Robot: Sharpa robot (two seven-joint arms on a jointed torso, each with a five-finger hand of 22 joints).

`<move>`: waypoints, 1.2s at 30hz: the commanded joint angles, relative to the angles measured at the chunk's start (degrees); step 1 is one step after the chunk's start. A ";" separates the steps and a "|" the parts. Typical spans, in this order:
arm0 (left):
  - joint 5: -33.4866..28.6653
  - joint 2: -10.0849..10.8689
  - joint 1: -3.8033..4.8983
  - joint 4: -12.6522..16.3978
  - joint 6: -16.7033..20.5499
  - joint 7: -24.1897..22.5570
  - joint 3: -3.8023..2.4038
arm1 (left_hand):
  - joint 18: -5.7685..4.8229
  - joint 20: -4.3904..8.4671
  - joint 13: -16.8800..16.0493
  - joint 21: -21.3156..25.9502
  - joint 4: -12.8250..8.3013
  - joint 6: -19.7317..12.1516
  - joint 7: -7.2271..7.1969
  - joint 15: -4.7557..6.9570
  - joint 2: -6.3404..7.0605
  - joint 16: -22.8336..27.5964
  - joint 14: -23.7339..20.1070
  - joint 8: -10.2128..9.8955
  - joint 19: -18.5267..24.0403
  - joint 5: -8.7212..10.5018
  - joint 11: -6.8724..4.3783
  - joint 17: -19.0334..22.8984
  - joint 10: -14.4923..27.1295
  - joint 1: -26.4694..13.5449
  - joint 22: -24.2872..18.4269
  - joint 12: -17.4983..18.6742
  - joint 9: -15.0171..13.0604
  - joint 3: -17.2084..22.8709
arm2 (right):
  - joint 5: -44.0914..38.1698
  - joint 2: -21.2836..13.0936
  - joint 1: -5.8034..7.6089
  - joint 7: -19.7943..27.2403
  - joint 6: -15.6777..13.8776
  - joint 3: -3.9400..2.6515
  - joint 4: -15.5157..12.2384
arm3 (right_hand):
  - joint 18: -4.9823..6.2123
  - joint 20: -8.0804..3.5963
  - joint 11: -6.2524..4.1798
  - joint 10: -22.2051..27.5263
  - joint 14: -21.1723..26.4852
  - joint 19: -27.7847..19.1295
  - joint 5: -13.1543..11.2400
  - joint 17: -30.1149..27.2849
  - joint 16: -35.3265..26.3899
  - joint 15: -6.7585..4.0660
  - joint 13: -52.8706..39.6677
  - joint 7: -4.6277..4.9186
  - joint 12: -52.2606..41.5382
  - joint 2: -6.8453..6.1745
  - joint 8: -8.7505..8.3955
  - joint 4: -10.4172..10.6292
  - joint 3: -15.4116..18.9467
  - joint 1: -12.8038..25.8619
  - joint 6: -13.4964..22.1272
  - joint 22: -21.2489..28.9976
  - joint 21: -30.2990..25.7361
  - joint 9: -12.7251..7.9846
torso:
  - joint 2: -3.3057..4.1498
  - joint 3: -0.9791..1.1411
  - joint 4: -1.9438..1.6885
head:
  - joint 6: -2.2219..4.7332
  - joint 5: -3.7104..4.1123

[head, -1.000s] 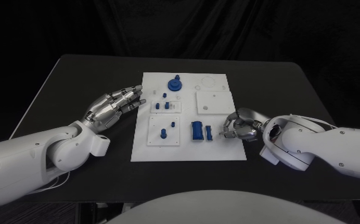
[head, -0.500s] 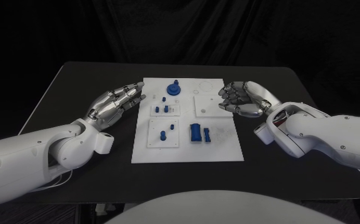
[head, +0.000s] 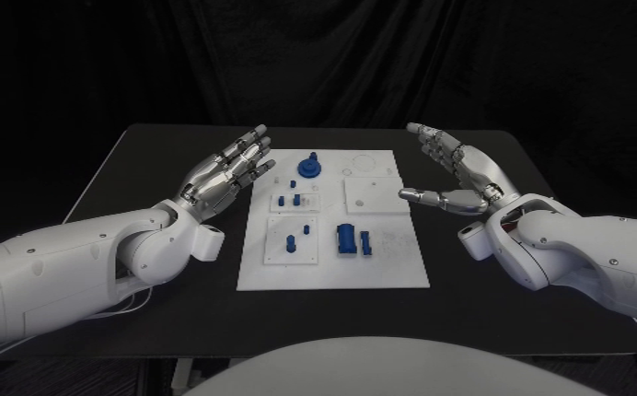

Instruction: Assemble the parts on the task board

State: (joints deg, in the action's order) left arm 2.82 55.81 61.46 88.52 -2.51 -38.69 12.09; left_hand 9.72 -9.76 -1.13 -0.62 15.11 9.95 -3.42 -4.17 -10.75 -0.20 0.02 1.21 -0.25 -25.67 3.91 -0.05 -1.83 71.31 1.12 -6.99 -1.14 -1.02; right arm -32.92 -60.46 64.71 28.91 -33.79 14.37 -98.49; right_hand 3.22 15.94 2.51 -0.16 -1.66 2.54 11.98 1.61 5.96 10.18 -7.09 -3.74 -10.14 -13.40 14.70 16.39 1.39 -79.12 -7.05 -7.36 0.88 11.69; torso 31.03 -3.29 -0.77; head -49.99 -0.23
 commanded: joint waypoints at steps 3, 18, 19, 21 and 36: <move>-0.09 -0.33 -0.06 0.13 1.92 0.29 -0.47 | -3.89 3.71 1.13 0.62 -5.81 -3.82 3.42 4.17 4.05 0.20 -0.02 -1.21 0.25 9.73 -3.91 0.05 1.83 -27.01 -1.12 2.70 1.14 1.02 | 1.63 0.93 -0.13 -0.42 -0.68 -0.93 0.36 | -3.22 -5.92 -2.51 0.16 1.66 -2.54 -4.54 -1.61 -5.96 -3.69 2.70 3.74 3.85 5.00 -5.55 -6.18 -1.39 29.88 2.82 2.79 -0.88 -4.43 | 0.15 0.13 0.00 | 1.00 0.08; -1.49 -5.86 -0.69 0.80 24.85 4.70 -6.43 | -9.72 9.76 1.13 0.62 -10.09 -9.95 3.42 4.17 10.75 0.20 -0.02 -1.21 0.25 17.09 -3.91 0.05 1.83 -47.43 -1.12 6.99 1.14 1.02 | 23.94 11.51 -3.28 0.51 -7.55 -10.51 6.19 | -3.22 -10.53 -2.51 0.16 1.66 -2.54 -11.98 -1.61 -5.96 -10.18 7.09 3.74 10.14 8.88 -9.78 -10.86 -1.39 52.57 7.05 7.36 -0.88 -11.69 | 0.15 2.49 0.58 | 11.91 0.19; -1.60 -6.29 -0.74 0.85 26.64 5.05 -6.90 | -9.72 9.76 1.13 0.62 -10.27 -9.95 3.42 4.17 10.75 0.20 -0.02 -1.21 0.25 17.43 -3.91 0.05 1.83 -48.38 -1.12 6.99 1.14 1.02 | 25.30 12.16 -3.47 0.56 -7.97 -11.10 6.55 | -3.22 -10.74 -2.51 0.16 1.66 -2.54 -11.98 -1.61 -5.96 -10.18 7.09 3.74 10.14 9.06 -9.96 -11.08 -1.39 53.60 7.05 7.36 -0.88 -11.69 | 0.15 2.62 0.61 | 12.52 0.19; -1.87 -7.37 -0.87 0.98 31.10 5.91 -8.06 | -9.72 9.76 1.13 0.62 -10.70 -9.95 3.42 4.17 10.75 0.20 -0.02 -1.21 0.25 18.19 -3.91 0.05 1.83 -50.50 -1.12 6.99 1.14 1.02 | 28.21 13.53 -3.88 0.68 -8.87 -12.34 7.31 | -3.22 -11.08 -2.51 0.16 1.66 -2.54 -11.98 -1.61 -5.96 -10.18 7.09 3.74 10.14 13.40 -10.40 -11.59 -1.39 55.95 7.05 7.36 -0.88 -11.69 | 0.15 2.90 0.68 | 13.81 0.21; -2.82 -11.11 -1.30 1.43 46.60 8.89 -12.08 | -9.72 9.76 1.13 0.62 -15.11 -9.95 3.42 4.17 10.75 0.20 -0.02 -1.21 0.25 25.67 -3.91 0.05 1.83 -60.14 -1.12 6.99 1.14 1.02 | 32.92 15.77 -4.54 0.88 -10.32 -14.37 8.54 | -3.22 -15.94 -2.51 0.16 1.66 -2.54 -11.98 -1.61 -5.96 -10.18 7.09 3.74 10.14 13.40 -14.70 -16.39 -1.39 66.69 7.05 7.36 -0.88 -11.69 | 0.15 3.29 0.77 | 15.61 0.23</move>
State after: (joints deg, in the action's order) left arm 0.57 44.80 60.26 89.81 39.24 -30.58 0.09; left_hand 0.75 -0.49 -0.06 -0.39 1.08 0.41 -0.01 -0.50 -0.19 -0.20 -0.08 0.31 -0.15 -5.23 0.35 -0.08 0.06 15.14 0.10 -0.33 -0.06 -0.05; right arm -1.61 -44.66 60.29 29.19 -42.57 0.08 -89.95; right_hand 0.89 1.16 0.49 -0.10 0.04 -0.01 0.62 0.07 0.37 0.66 -0.08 -0.08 -0.43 -0.44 0.71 1.15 0.05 -16.83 -0.31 -1.45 0.37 0.26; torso 31.18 -0.04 -0.01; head -34.39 0.01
